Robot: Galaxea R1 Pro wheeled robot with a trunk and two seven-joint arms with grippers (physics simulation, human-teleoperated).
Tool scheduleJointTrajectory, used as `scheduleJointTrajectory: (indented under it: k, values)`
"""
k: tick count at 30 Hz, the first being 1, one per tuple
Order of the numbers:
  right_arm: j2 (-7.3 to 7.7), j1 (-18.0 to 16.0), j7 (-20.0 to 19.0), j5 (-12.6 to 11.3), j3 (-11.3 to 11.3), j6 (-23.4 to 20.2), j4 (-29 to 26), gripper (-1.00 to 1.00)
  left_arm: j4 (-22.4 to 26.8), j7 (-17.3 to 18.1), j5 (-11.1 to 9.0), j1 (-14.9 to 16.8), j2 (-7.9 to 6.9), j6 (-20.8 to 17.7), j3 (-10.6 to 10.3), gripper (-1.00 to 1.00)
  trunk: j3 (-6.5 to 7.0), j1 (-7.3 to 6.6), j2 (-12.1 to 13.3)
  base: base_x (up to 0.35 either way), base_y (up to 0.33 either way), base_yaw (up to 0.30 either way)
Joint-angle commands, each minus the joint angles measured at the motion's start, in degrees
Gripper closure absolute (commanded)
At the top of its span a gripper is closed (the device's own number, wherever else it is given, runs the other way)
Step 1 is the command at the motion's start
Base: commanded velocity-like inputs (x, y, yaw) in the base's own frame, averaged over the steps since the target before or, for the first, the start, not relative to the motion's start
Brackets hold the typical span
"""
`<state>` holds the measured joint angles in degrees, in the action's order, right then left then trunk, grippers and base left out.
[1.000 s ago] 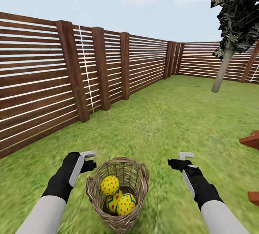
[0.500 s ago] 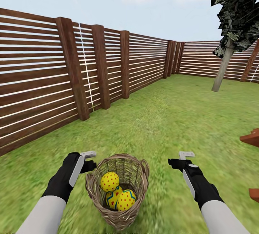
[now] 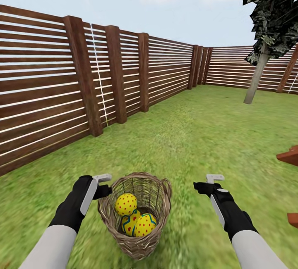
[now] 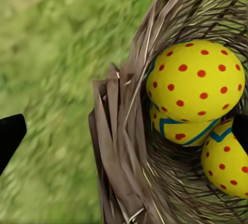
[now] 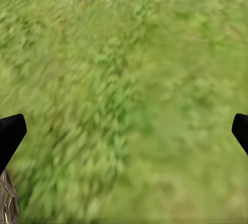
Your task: Take the three Easter eggs out of the wicker basket on the lawn in the garden, then place them on the lawn next to a single tree (choose any tree) so that all three eggs are next to the same tree and none are left in the basket.
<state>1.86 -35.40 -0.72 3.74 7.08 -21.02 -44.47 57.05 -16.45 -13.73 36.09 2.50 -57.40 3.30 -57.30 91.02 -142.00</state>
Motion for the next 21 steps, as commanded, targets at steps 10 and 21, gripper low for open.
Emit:
scheduleJointTrajectory:
  k: [10,21]
  values:
    - [-0.01,-0.02,-0.22,0.39,1.58,-0.33,-0.1,-1.0,0.23,0.01,-0.59,0.03,0.1,-0.42,0.21,-1.0,-2.15,0.83,-1.34,0.0,0.0,0.0]
    - [-0.01,-0.02,-0.23,0.4,1.63,-0.33,-0.1,-1.0,0.2,0.01,-0.6,0.03,0.13,-0.44,0.22,-1.0,-4.59,1.12,-1.48,0.0,0.0,0.0]
